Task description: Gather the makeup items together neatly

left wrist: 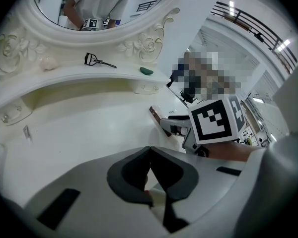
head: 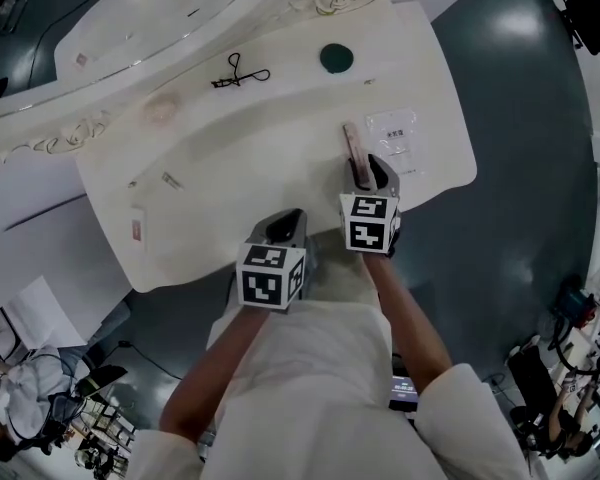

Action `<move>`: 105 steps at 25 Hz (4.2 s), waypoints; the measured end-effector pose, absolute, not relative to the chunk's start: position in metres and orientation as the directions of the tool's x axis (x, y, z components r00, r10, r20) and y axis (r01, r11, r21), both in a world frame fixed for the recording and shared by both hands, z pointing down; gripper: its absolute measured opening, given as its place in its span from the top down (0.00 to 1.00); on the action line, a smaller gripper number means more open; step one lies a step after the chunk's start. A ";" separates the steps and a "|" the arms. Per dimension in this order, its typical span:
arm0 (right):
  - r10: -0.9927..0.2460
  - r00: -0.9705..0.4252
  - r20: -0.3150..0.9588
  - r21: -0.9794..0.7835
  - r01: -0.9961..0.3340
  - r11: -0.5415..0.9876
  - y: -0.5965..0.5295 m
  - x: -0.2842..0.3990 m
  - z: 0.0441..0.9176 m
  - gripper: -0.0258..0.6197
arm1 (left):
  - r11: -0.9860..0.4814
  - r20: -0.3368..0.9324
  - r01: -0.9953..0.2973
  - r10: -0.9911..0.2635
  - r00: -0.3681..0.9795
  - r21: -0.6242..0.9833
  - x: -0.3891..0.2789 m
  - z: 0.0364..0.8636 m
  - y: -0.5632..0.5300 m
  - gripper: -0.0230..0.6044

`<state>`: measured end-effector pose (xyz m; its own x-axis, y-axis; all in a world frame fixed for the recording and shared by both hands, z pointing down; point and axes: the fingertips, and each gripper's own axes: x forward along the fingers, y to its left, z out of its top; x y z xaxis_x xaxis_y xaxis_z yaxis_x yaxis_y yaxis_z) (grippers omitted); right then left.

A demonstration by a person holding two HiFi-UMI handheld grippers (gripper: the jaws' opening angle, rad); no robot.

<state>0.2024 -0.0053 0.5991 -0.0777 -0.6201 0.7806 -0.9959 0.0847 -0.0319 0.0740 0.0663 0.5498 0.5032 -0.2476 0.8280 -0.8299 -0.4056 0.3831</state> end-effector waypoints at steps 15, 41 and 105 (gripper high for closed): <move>-0.665 -0.134 0.735 -0.069 -0.990 0.123 0.014 0.195 0.559 0.95 | -0.399 0.807 -0.834 -0.297 0.510 0.381 0.061 0.531 0.064 0.95; -0.648 -0.351 0.676 -0.090 -0.912 0.399 0.034 0.085 0.498 0.96 | -0.240 0.757 -0.871 -0.431 0.491 0.428 -0.006 0.506 0.081 0.95; -0.455 -0.563 0.690 -0.049 -0.664 0.746 0.045 -0.190 0.525 0.87 | 0.215 0.774 -0.863 -0.575 0.266 0.457 -0.254 0.536 0.188 0.95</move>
